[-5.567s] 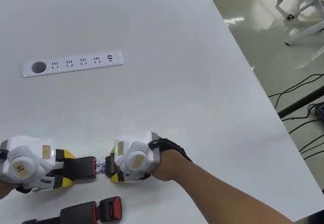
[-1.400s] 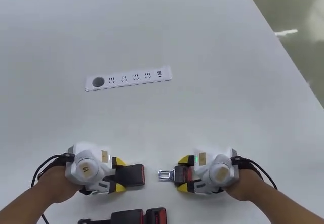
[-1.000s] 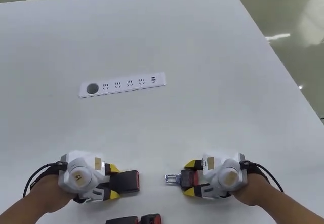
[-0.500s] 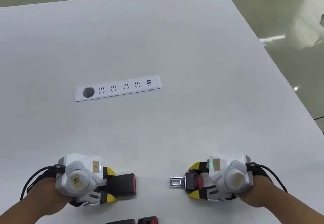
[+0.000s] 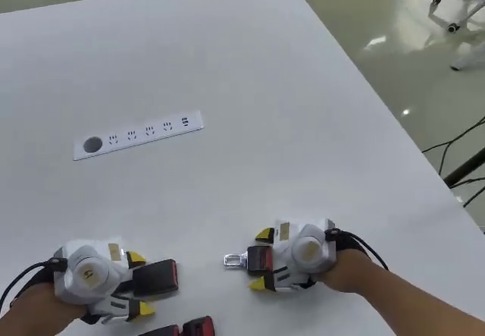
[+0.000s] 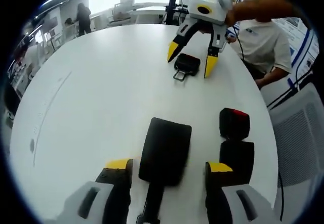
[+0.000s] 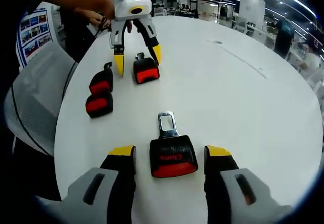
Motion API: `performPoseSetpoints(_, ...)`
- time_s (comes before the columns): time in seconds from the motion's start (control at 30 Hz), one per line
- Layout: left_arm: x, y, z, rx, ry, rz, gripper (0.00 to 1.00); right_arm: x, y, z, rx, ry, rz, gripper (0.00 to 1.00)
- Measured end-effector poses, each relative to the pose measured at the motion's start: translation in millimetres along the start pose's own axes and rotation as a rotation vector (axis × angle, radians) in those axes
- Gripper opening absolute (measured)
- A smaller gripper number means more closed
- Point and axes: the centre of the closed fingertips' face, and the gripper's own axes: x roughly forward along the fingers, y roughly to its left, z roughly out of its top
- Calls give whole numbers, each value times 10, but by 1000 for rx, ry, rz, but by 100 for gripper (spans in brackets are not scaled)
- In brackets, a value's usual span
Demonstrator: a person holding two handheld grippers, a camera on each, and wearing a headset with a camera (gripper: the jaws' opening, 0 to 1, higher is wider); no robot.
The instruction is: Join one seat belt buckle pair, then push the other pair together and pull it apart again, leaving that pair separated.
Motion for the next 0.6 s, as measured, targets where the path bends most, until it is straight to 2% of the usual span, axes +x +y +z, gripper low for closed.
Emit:
performPoseSetpoints(0.07,-46,-58,110,-25,-53,0,69,-35,19,20,6,-26,-30,57)
performPoseSetpoints(0.13,-100,-74,141,-68,-68,6,70,-70,-1,19,27,-40,-72,62)
performPoseSetpoints(0.17,-129,-76,166,-76,-81,15,72,-84,-22,37,53,-64,-97,65)
performPoseSetpoints(0.23,-189,-89,217,-95,-109,29,80,-119,-10,48,90,-98,-123,72)
performPoseSetpoints(0.3,-239,-80,259,-128,-150,55,87,-182,-35,38,105,-106,-180,76)
performPoseSetpoints(0.33,-258,-40,246,-152,-178,82,89,-225,-27,59,126,-125,-205,77)
performPoseSetpoints(0.4,-339,-15,269,-205,-224,106,93,-321,4,129,162,-167,-250,80)
performPoseSetpoints(0.47,-463,1,324,-249,-273,145,98,-403,-53,178,193,-198,-305,84)
performPoseSetpoints(0.53,-550,88,257,-285,-309,186,100,-474,-93,228,225,-235,-345,85)
performPoseSetpoints(0.6,-671,117,263,-343,-357,215,100,-557,-88,267,250,-257,-382,87)
